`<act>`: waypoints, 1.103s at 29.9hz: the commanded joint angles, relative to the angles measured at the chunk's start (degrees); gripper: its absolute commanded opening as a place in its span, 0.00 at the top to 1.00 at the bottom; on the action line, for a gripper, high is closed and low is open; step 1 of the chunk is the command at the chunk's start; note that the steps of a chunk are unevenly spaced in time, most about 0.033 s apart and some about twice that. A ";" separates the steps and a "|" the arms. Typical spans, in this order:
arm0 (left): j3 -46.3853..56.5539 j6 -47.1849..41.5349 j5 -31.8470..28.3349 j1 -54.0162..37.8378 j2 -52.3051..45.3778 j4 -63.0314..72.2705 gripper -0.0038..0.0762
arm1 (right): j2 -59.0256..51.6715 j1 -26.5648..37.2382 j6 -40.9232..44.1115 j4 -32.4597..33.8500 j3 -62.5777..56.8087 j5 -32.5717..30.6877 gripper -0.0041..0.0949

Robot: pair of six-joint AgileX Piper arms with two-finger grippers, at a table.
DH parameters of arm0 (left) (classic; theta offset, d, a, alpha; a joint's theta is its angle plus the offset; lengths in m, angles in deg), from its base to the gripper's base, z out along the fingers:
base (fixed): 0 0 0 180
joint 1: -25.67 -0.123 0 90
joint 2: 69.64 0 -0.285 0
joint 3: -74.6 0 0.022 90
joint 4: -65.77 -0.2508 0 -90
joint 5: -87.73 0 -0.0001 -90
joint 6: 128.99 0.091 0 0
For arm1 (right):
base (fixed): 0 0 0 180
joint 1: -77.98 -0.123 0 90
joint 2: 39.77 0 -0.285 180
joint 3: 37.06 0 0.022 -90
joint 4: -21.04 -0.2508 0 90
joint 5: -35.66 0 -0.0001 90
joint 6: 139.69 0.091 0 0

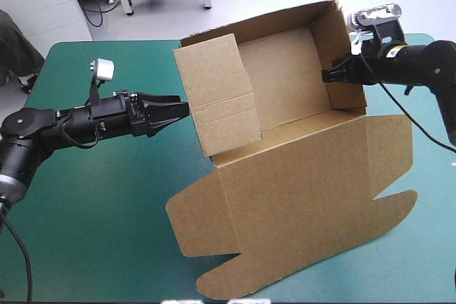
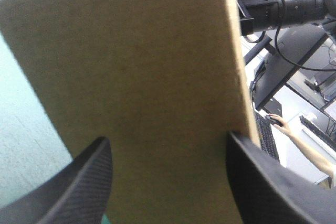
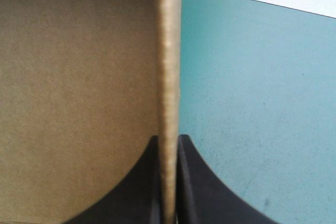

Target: Fold the box

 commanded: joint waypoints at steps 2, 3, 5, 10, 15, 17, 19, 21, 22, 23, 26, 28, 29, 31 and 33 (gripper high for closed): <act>-1.98 -1.32 5.99 0.30 -1.68 5.06 0.33 | -1.96 -3.76 4.83 1.68 1.34 7.52 0.98; -1.98 -1.70 5.99 0.30 -1.68 5.06 0.33 | -1.96 -4.48 5.40 2.38 1.34 8.19 0.98; -1.98 -1.71 5.99 0.30 -1.68 5.06 0.33 | -1.96 -5.55 6.42 3.06 1.34 8.89 0.98; -1.98 -1.71 5.85 0.30 -1.68 5.41 0.33 | -1.96 -7.47 9.38 5.85 1.34 11.13 0.98; -1.98 -1.56 4.33 0.30 -1.68 6.53 0.33 | -1.96 -9.76 12.62 9.96 1.34 12.64 0.98; -1.98 -1.56 4.57 0.30 -1.68 6.98 0.33 | -1.96 -10.47 14.80 12.58 1.34 13.39 0.98; -1.98 -1.56 5.38 0.30 -1.68 7.55 0.33 | -1.96 -11.00 15.33 13.98 1.34 13.68 0.98; -1.98 -1.56 4.56 0.30 -1.68 7.64 0.33 | -1.96 -11.00 15.33 13.61 1.34 13.57 0.98; -1.98 -1.86 3.60 0.30 -1.68 7.41 0.33 | -1.96 -11.00 15.33 13.60 1.34 13.57 0.98; -1.98 -1.98 2.73 0.30 -1.68 7.23 0.33 | -1.96 -11.00 15.48 13.60 1.34 13.57 0.98; -2.54 -2.86 -0.74 0.30 -1.68 6.82 0.33 | -1.96 -11.00 15.56 13.79 1.34 13.94 0.98; -4.71 -5.28 -3.85 0.30 -1.68 3.50 0.33 | -1.96 -11.00 16.95 15.30 1.34 14.32 0.98; -6.36 -7.08 -5.05 0.58 -1.68 1.06 0.33 | -1.96 -11.00 17.09 15.43 1.34 14.45 0.98; -10.47 -11.86 -8.76 1.87 -1.68 -5.80 0.33 | -1.96 -11.00 17.30 15.43 1.34 14.82 0.98; -14.51 -17.41 -12.66 4.15 -1.68 -13.56 0.33 | -1.96 -11.00 17.70 15.30 1.34 15.44 0.98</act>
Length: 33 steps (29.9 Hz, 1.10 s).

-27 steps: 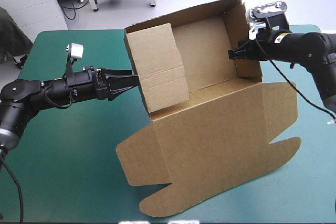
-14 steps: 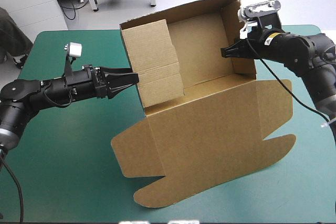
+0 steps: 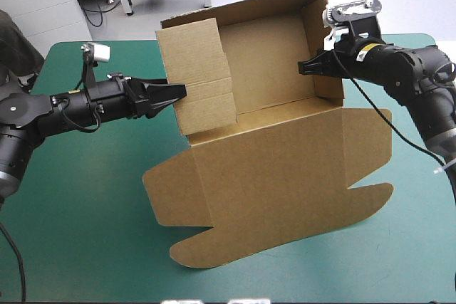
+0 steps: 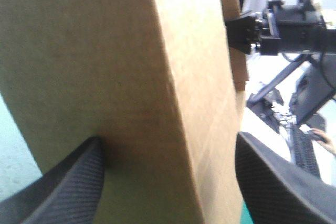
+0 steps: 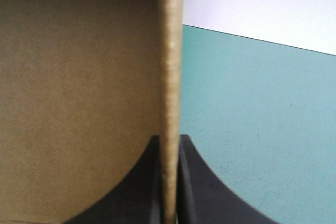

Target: Fold the box

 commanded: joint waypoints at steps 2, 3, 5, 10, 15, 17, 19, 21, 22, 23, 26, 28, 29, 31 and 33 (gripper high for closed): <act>-10.53 -14.43 -9.02 5.86 -1.57 -14.40 0.33 | -2.01 0.00 1.83 -1.04 1.54 5.99 0.98; -13.01 -19.84 -10.55 8.08 -1.16 -21.60 0.34 | -1.91 0.00 2.42 -1.04 1.54 6.26 0.98; -16.30 -27.72 -11.28 11.40 -0.34 -31.58 0.37 | -1.91 0.00 2.81 -1.04 1.54 6.39 0.98; -23.66 -43.17 -11.40 19.86 2.84 -51.19 0.39 | -1.91 0.00 3.47 -1.17 1.54 6.43 0.98; -27.65 -56.59 -11.83 27.39 6.12 -69.53 0.39 | -1.72 0.00 5.68 -0.54 1.54 7.19 0.98; -28.52 -61.71 -11.96 30.02 7.23 -77.10 0.39 | -1.45 0.00 6.17 -0.54 1.54 7.69 0.98; -28.87 -65.85 -12.26 32.03 7.68 -82.85 0.40 | -1.18 0.00 6.27 -0.54 1.54 8.14 0.98; -28.87 -69.61 -13.30 33.69 7.93 -87.39 0.42 | -0.94 0.00 6.27 -0.43 1.54 8.60 0.98; -28.87 -71.30 -13.70 34.56 7.91 -89.20 0.43 | -0.89 0.00 6.41 -0.30 1.54 8.86 0.98; -28.87 -72.86 -14.09 35.27 8.05 -90.67 0.45 | -0.80 0.00 6.72 -0.03 1.54 9.26 0.98; -28.87 -76.33 -14.19 36.07 8.70 -92.79 0.50 | -0.80 0.00 8.06 0.77 1.54 10.22 0.98; -28.87 -77.80 -14.19 36.07 9.28 -92.79 0.54 | -0.80 0.00 7.95 0.77 1.54 10.10 0.98; -28.87 -78.33 -14.28 36.07 9.72 -92.94 0.56 | -0.80 0.00 7.95 0.77 1.54 9.67 0.98; -28.87 -79.76 -14.90 36.07 10.39 -93.37 0.63 | -0.80 0.00 7.80 0.77 1.54 9.11 0.98; -28.87 -80.33 -15.65 36.07 10.87 -93.39 0.69 | -0.80 0.00 7.80 0.77 1.54 8.79 0.98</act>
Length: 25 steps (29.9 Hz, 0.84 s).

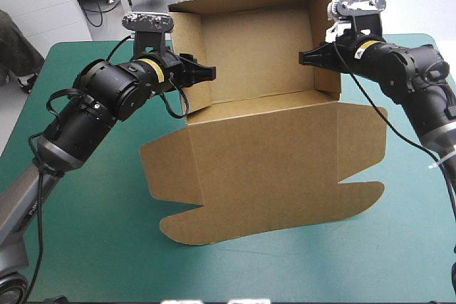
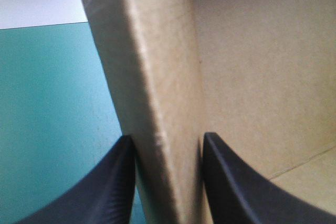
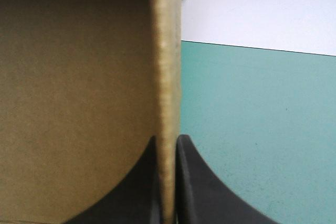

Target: Fold the box

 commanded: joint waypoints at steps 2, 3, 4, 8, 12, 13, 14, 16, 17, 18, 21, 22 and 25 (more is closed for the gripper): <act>-2.02 -1.84 -5.51 0.39 -0.91 -0.25 0.78 | -2.14 0.00 0.97 -2.07 1.88 4.39 0.98; -2.02 -1.84 -5.75 0.39 -0.80 -0.11 0.82 | -2.14 0.00 0.97 -2.05 1.88 4.39 0.98; -2.02 -1.84 -5.73 0.39 -0.86 -0.11 0.87 | -2.14 0.00 0.97 -2.05 1.88 4.35 0.98; -2.02 -1.84 -6.80 0.39 -0.86 -1.22 0.99 | -2.14 0.00 0.41 -1.94 1.88 3.30 0.98; -2.02 -1.84 -6.50 0.14 0.38 -3.12 0.99 | -1.47 0.00 -1.61 -1.53 1.88 -0.49 0.98; -2.02 -1.84 -6.11 0.14 0.90 -3.35 0.99 | -1.10 0.00 -1.61 -1.25 1.88 -1.68 0.98; -2.02 -1.38 -6.13 0.14 1.43 -3.50 0.99 | -0.55 0.00 -1.61 -1.14 1.88 -2.38 0.98; -2.02 -1.15 -5.86 0.14 2.89 -3.09 0.99 | 0.80 0.00 -1.61 -1.14 1.88 -4.17 0.98; -2.02 -0.67 -5.59 0.14 3.62 -2.84 0.99 | 1.36 0.00 -1.61 -1.14 1.88 -5.13 0.98; -2.02 0.86 -5.23 0.14 4.48 -1.76 0.99 | 2.27 0.00 -1.61 -1.14 1.88 -6.31 0.98; -2.02 4.36 -3.13 0.10 7.41 0.33 0.98 | 5.17 0.00 -1.61 -1.14 1.88 -10.01 0.98; -2.02 4.93 -2.29 0.10 8.39 0.99 0.98 | 6.15 0.00 -1.61 -1.14 1.88 -11.34 0.98; -2.02 8.36 -0.48 -0.72 11.22 4.33 0.98 | 8.92 0.00 -1.61 -2.04 1.88 -14.54 0.98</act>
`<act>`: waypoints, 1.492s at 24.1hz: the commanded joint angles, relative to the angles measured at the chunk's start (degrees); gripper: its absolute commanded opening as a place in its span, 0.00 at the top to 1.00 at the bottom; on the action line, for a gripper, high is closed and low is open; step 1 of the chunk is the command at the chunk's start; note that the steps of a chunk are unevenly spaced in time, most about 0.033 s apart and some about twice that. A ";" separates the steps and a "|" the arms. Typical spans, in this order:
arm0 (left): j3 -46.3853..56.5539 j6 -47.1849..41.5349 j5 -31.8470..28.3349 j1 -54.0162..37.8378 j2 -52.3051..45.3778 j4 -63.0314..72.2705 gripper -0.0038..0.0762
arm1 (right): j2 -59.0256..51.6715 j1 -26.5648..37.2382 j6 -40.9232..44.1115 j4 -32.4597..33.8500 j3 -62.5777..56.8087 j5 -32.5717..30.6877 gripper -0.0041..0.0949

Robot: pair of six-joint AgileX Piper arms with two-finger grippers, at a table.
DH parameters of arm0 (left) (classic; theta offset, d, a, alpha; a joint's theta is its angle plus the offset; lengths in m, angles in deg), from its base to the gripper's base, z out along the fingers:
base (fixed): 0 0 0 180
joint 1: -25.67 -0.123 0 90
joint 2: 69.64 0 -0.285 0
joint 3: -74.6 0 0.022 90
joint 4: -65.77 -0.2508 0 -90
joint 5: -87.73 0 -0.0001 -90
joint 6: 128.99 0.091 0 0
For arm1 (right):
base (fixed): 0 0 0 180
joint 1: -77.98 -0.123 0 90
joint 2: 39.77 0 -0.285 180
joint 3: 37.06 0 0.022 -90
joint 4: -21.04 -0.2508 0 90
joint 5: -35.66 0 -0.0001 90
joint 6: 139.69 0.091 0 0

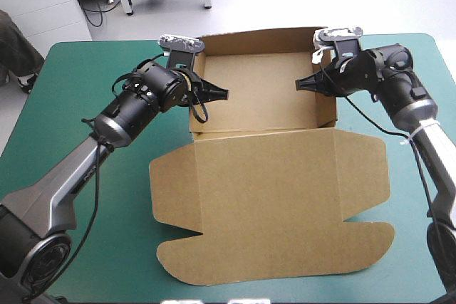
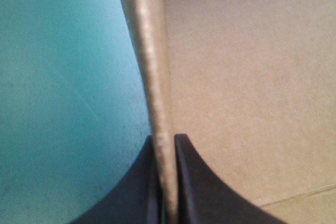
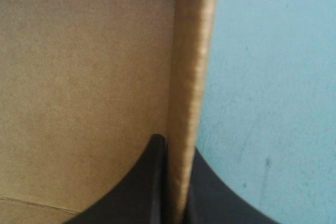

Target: Fold the box

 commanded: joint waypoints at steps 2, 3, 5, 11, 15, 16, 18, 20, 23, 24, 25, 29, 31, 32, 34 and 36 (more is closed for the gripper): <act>-2.02 8.55 -3.95 -1.24 1.56 7.93 0.97 | 1.41 -0.48 -1.86 -4.92 1.83 -3.75 0.98; -2.02 10.48 -3.24 -2.14 2.50 10.65 0.97 | 2.19 -0.48 -1.86 -5.19 1.83 -4.63 0.98; -2.02 13.82 -1.94 -3.94 4.01 15.35 0.97 | 3.51 -0.48 -2.42 -5.83 1.83 -5.99 0.98; -2.02 17.02 2.20 -7.68 7.44 19.42 0.97 | 6.71 -0.48 -2.42 -7.98 1.83 -6.79 0.98; -2.02 17.02 2.02 -7.77 9.32 18.75 0.97 | 9.18 -0.48 -2.42 -9.54 1.83 -6.81 0.98; -2.02 17.02 1.86 -7.77 9.70 18.97 0.97 | 9.66 -0.48 -2.42 -9.53 1.83 -7.04 0.98; -2.02 17.02 1.76 -7.77 10.61 19.94 0.97 | 10.74 -0.48 -2.42 -9.53 1.83 -7.44 0.98; -2.02 17.02 2.23 -7.77 11.80 20.47 0.97 | 12.07 -0.48 -2.42 -9.53 1.83 -8.66 0.98; -2.02 17.02 2.42 -7.77 12.18 20.69 0.97 | 12.91 -0.48 -3.02 -9.02 1.83 -9.33 0.98; -2.02 16.92 2.42 -7.77 12.18 20.69 0.96 | 12.91 -0.48 -3.02 -8.50 1.83 -9.33 0.96; -2.02 16.92 2.95 -7.77 12.18 20.69 0.95 | 12.91 -0.48 -3.02 -8.25 1.83 -9.58 0.95; -2.39 18.25 6.49 -8.97 12.18 21.07 0.58 | 12.91 -0.38 -4.13 -8.08 1.94 -10.62 0.52; -4.04 17.57 7.97 -9.40 12.18 22.09 0.42 | 12.91 -0.38 -4.14 -8.35 2.05 -10.99 0.27; -4.92 17.13 9.00 -9.40 12.18 21.95 0.39 | 12.67 -0.27 -4.14 -8.50 2.05 -10.99 0.19; -8.21 16.93 11.55 -9.40 12.18 21.18 0.37 | 12.33 -0.27 -4.14 -8.50 2.05 -10.99 0.12; -11.36 16.93 14.77 -9.40 12.18 20.45 0.37 | 11.39 -0.27 -4.26 -8.50 2.05 -11.13 0.12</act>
